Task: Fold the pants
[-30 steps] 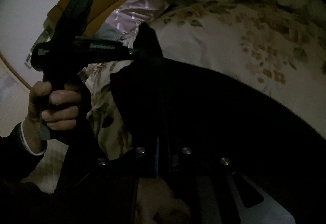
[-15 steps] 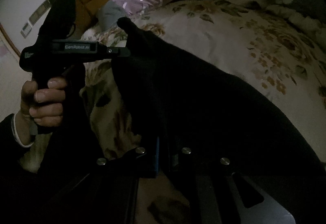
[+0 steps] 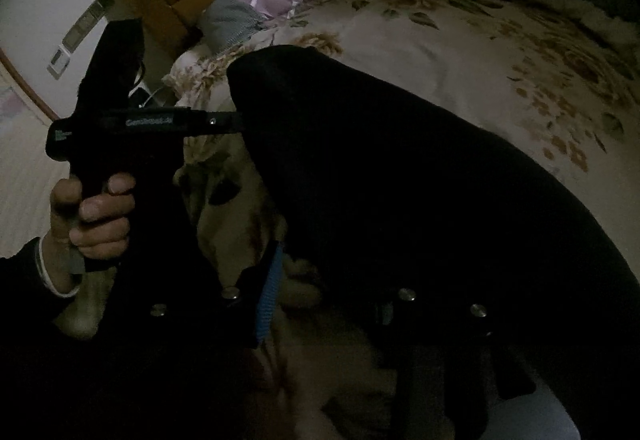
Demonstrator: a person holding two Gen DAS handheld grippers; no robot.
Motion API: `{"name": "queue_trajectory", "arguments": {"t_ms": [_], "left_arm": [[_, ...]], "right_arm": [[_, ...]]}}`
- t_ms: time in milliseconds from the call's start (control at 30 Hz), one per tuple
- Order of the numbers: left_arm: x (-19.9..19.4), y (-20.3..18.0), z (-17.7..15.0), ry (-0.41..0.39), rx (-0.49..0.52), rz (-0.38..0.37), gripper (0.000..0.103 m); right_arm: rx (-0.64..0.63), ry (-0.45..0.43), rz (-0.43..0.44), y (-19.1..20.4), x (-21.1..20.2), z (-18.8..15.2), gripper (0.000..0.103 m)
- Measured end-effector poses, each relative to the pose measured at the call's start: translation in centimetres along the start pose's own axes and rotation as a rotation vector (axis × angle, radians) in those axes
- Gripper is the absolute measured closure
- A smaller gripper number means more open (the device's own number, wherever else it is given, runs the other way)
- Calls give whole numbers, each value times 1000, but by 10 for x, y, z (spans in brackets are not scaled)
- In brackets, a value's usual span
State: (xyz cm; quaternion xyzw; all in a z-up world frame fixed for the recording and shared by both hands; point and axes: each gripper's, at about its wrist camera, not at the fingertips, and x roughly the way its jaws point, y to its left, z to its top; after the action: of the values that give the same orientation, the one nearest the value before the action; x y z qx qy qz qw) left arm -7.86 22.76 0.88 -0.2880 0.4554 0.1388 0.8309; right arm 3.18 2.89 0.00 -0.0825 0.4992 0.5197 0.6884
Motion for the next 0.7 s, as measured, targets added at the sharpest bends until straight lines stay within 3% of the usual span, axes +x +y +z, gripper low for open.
{"name": "queue_trajectory", "arguments": {"t_ms": [233,400,500,567,700], "left_arm": [[-9,14,7,31,-84,-29,35],[-3,8,14,65,-97,-41,33],[4,0,18,84,-89,-7,33],[10,-3,22,102,-83,33,33],[12,-1,29,102,-110,41,32]], "right_arm": [[68,-52,18,-12,-11,6,64],[104,-93,-2,-24,-23,14,62],[126,-120,-25,-34,-30,20,54],[144,-138,-45,-42,-34,26,54],[189,-167,-88,-64,-42,40,54]]}}
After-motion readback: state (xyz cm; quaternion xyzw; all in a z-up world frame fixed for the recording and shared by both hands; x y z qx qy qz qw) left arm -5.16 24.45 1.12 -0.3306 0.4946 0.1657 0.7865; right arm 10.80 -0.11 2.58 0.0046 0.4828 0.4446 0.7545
